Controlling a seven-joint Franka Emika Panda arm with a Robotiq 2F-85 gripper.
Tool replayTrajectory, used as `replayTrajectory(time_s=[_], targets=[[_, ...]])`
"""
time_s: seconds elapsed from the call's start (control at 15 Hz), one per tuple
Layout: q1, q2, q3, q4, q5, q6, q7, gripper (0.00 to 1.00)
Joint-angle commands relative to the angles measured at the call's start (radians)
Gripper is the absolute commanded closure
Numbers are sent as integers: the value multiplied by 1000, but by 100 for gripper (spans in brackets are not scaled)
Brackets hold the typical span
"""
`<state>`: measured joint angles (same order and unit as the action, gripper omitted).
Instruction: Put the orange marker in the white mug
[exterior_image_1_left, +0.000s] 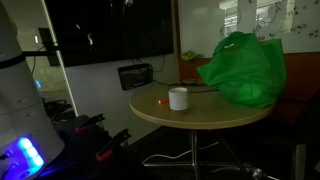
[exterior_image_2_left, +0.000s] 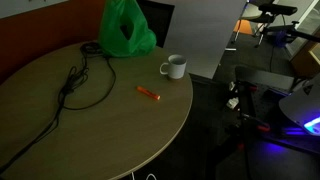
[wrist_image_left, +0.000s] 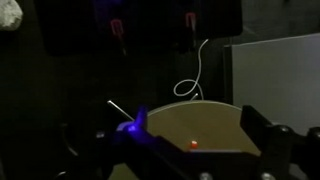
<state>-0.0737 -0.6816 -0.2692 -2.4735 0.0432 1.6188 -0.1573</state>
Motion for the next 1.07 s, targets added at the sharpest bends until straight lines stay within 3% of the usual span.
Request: replayTrajectory(time_s=[0.0, 0.33, 0.6, 1.0], targets=[[-28, 6, 22, 2, 12, -3, -14, 0], [-28, 6, 22, 2, 12, -2, -14, 0], [-19, 37, 56, -55, 114, 210, 51, 0], [22, 312, 244, -104, 130, 631, 248, 0]])
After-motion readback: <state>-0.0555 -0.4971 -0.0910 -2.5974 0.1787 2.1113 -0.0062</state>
